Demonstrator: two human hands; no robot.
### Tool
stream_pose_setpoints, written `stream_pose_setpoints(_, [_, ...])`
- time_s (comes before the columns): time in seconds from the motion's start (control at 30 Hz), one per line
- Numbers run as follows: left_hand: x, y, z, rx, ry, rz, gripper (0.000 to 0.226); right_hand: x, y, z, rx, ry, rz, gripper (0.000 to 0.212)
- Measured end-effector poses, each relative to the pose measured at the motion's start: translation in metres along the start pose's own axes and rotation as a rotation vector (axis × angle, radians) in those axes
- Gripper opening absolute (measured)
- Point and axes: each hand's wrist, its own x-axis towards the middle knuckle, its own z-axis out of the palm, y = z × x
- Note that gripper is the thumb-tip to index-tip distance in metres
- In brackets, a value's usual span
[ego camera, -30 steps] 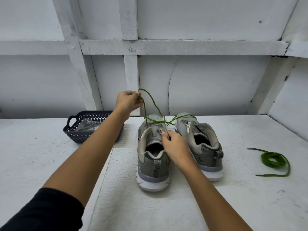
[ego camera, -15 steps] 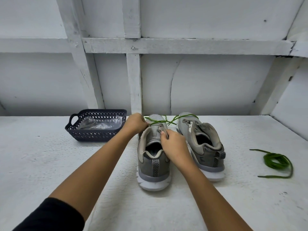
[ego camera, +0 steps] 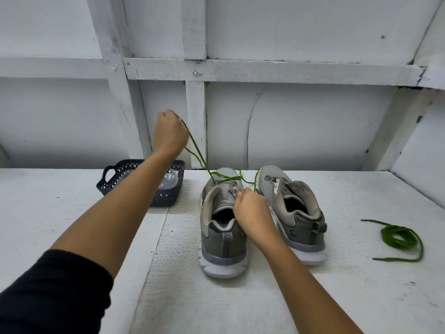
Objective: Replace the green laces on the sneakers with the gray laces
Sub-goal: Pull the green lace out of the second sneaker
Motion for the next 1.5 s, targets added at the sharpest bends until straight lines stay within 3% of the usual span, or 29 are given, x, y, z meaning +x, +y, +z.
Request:
stream_pose_setpoints(0.07, [0.002, 0.0, -0.007, -0.002, 0.012, 0.016, 0.027, 0.0, 0.0, 0.0, -0.006, 0.003, -0.009, 0.035])
stream_pose_setpoints(0.2, [-0.033, -0.005, 0.014, 0.086, -0.135, 0.07, 0.021, -0.001, 0.0, -0.001, 0.003, 0.002, -0.014, 0.036])
stream_pose_setpoints(0.23, [-0.043, -0.005, 0.021, 0.157, -0.21, 0.087, 0.017, -0.001, 0.0, -0.002, 0.007, -0.001, -0.015, 0.036])
stream_pose_setpoints(0.3, [-0.059, -0.003, 0.035, 0.31, -0.466, 0.088, 0.029, -0.002, 0.0, -0.002, 0.013, -0.003, -0.013, 0.037])
stream_pose_setpoints(0.37, [-0.068, -0.006, 0.05, 0.276, -0.637, 0.02, 0.041, -0.002, 0.0, -0.002, 0.01, 0.001, -0.015, 0.036])
stream_pose_setpoints(0.4, [-0.07, -0.009, 0.056, 0.217, -0.641, -0.014, 0.042, -0.002, 0.0, -0.002, 0.011, 0.003, -0.016, 0.036])
stream_pose_setpoints(0.6, [-0.061, -0.006, 0.062, -0.073, -0.419, -0.015, 0.025, -0.002, 0.0, -0.003, 0.012, -0.001, -0.015, 0.037])
stream_pose_setpoints(0.73, [-0.023, 0.01, 0.033, -0.725, -0.23, -0.257, 0.017, -0.002, 0.001, -0.003, 0.021, 0.002, -0.012, 0.037])
stream_pose_setpoints(0.8, [-0.014, 0.012, 0.019, -0.936, -0.114, -0.338, 0.015, -0.002, 0.001, -0.002, 0.027, 0.002, -0.01, 0.037])
stream_pose_setpoints(0.87, [-0.018, 0.009, 0.018, -0.879, -0.128, -0.328, 0.022, -0.002, 0.002, -0.002, 0.024, 0.002, -0.01, 0.037])
stream_pose_setpoints(0.97, [-0.043, -0.001, 0.031, -0.421, -0.493, -0.299, 0.044, -0.001, 0.002, -0.002, 0.023, 0.001, -0.013, 0.037])
stream_pose_setpoints(1.03, [-0.061, -0.007, 0.041, -0.157, -0.688, -0.233, 0.042, -0.001, 0.001, -0.002, 0.014, 0.0, -0.013, 0.037])
stream_pose_setpoints(1.1, [-0.071, -0.012, 0.053, -0.048, -0.63, -0.13, 0.031, -0.001, 0.001, -0.002, 0.008, -0.003, -0.013, 0.037])
stream_pose_setpoints(1.3, [-0.069, -0.017, 0.07, -0.181, -0.36, -0.137, 0.02, -0.002, 0.002, -0.002, 0.021, -0.004, -0.016, 0.037])
stream_pose_setpoints(1.5, [-0.031, 0.012, 0.036, -0.832, -0.131, -0.3, 0.01, -0.003, 0.002, -0.003, 0.039, -0.006, -0.009, 0.037])
